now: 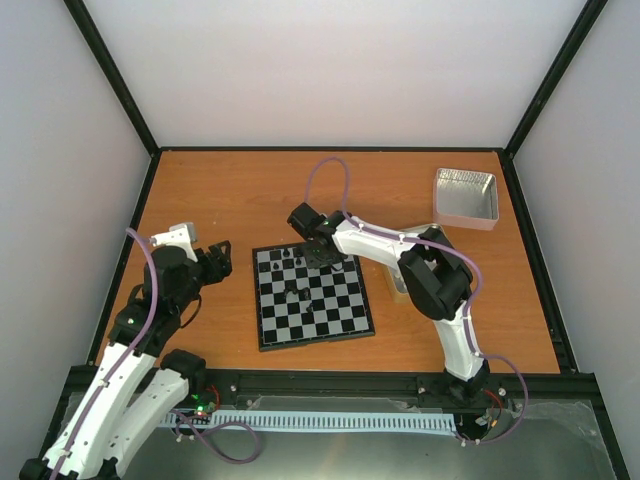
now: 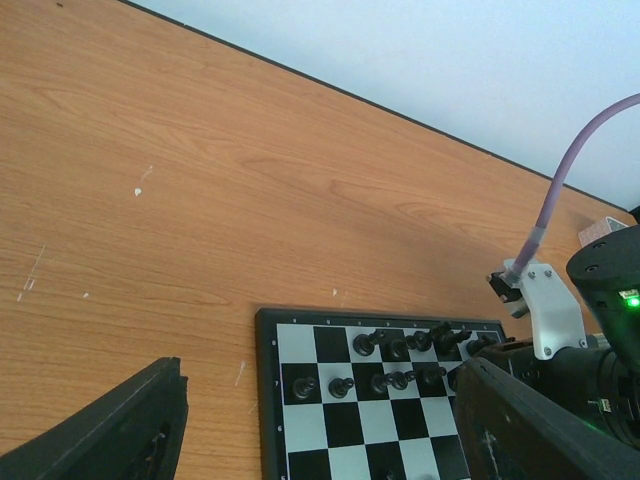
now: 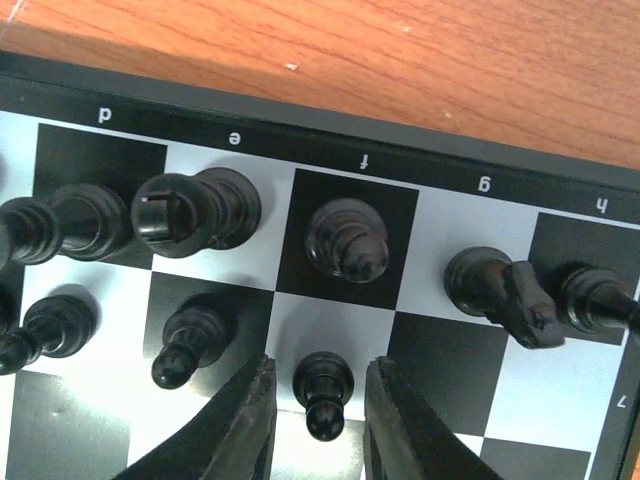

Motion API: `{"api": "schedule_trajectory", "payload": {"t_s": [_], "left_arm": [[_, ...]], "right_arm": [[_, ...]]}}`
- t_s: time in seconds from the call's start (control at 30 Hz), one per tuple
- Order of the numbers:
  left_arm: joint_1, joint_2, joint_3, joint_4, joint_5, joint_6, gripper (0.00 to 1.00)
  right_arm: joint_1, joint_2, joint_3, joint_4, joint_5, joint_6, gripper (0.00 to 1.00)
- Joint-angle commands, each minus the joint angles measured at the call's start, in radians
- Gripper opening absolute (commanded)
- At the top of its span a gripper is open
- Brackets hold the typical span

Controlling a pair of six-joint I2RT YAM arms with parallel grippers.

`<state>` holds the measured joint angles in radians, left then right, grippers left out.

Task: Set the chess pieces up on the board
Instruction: Place the chess piece on the chessboard, then pick up the chess piece from the chessboard.

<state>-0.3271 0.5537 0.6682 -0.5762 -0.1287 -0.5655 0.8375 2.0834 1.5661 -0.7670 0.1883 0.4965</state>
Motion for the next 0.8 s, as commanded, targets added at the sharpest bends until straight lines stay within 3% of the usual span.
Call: {"api": "schedule_trajectory", "payload": {"t_s": [0.0, 0.23, 0.4, 0.77], "left_arm": [[0.003, 0.002, 0.008, 0.022, 0.005, 0.01, 0.74], [0.003, 0.0, 0.008, 0.026, 0.011, 0.013, 0.75], [0.003, -0.003, 0.007, 0.029, 0.016, 0.015, 0.75], [0.003, -0.009, 0.002, 0.032, 0.025, 0.01, 0.75]], "right_arm": [[-0.005, -0.025, 0.007, 0.009, -0.005, 0.007, 0.28], [0.019, -0.194, -0.104, 0.012, -0.049, 0.033, 0.35], [0.101, -0.272, -0.192, -0.011, -0.05, 0.088, 0.39], [0.254, -0.213, -0.219, -0.006, -0.047, 0.222, 0.4]]}}
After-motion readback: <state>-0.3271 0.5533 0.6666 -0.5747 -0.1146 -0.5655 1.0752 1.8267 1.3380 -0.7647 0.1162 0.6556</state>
